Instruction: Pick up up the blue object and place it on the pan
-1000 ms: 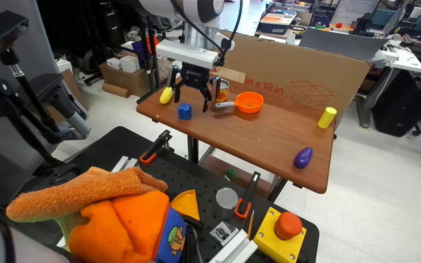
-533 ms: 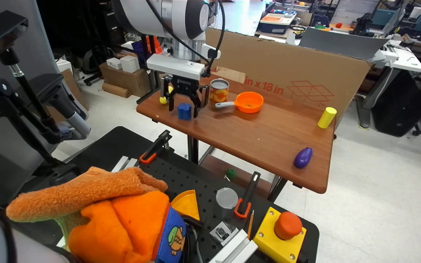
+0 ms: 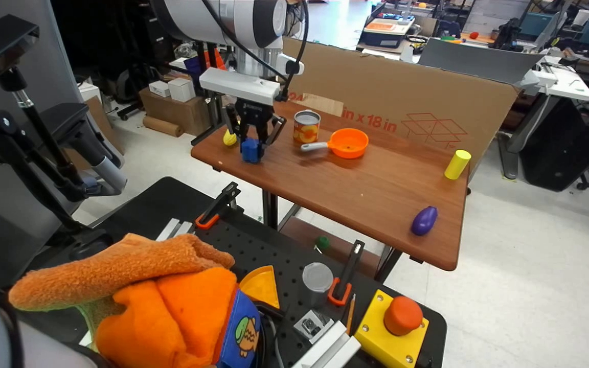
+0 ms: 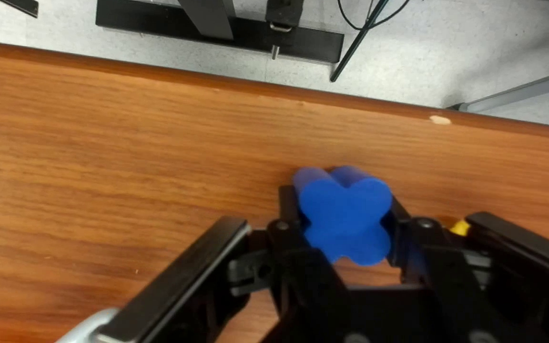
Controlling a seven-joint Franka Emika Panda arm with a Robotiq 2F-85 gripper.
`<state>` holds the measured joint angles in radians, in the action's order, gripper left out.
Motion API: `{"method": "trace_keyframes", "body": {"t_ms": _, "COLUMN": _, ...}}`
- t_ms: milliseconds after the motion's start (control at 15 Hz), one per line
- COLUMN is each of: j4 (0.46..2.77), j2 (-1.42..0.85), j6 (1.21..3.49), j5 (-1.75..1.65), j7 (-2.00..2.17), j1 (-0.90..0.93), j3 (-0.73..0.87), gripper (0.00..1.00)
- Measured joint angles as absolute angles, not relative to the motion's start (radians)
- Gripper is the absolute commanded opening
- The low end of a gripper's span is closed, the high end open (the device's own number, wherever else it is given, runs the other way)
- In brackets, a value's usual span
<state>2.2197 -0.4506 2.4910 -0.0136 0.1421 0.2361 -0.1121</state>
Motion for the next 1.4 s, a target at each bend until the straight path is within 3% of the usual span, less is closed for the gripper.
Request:
{"method": "trace_keyframes", "body": {"t_ms": 667, "j4": 2.158, "j2": -0.199, "j6": 2.391, "j5": 0.108, "j7": 0.182, "j1": 0.125, "j3": -0.087, "gripper": 0.16}}
{"method": "trace_keyframes", "body": {"t_ms": 1400, "j4": 1.847, "j2": -0.413, "j6": 2.239, "j5": 0.078, "j7": 0.363, "j1": 0.058, "j3": 0.038, "gripper": 0.16}}
